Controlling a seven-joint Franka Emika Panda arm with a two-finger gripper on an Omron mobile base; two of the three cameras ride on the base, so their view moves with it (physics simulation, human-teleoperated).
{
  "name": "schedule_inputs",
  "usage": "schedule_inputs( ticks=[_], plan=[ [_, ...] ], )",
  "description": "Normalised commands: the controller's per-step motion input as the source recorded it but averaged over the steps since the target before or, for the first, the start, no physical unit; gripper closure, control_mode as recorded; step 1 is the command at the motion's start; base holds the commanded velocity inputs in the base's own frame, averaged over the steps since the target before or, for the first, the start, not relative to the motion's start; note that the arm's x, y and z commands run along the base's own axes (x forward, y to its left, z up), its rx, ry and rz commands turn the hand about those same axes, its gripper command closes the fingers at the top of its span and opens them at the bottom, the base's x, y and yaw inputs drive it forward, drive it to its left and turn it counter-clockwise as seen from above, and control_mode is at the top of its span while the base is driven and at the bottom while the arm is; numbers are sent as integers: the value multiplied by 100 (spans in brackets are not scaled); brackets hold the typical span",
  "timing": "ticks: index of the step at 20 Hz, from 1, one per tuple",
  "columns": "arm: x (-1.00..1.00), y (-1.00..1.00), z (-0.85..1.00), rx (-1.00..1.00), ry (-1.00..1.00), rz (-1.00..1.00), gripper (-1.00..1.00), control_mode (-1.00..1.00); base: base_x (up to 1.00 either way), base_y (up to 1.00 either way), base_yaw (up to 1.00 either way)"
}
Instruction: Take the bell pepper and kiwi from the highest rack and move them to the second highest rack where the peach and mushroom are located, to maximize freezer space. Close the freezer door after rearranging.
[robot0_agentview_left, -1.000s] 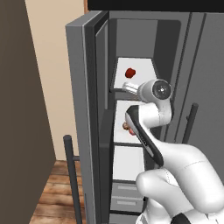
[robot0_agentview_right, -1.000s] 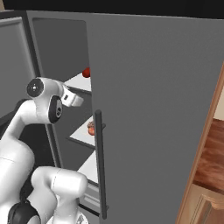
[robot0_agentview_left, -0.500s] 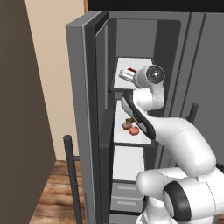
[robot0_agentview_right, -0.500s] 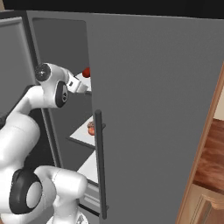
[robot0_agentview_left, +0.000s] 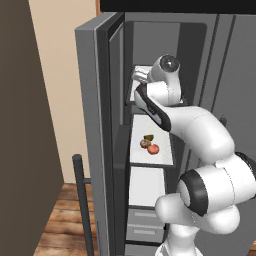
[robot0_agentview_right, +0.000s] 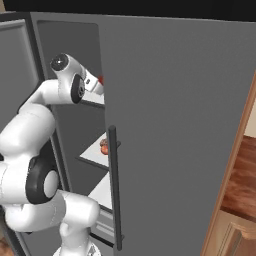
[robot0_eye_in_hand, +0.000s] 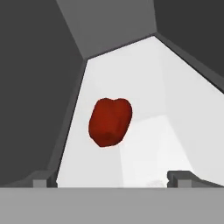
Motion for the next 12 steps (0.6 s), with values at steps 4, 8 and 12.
schedule_inputs(
  ticks=[4, 8, 12],
  plan=[
    [51, -1, 0, 0, 11, 3, -100, -100, 0, 0, 0],
    [37, 0, -3, 0, 1, 1, -100, -100, 0, 0, 0],
    [36, -2, -9, 0, 3, 1, -100, -100, 0, 0, 0]
  ],
)
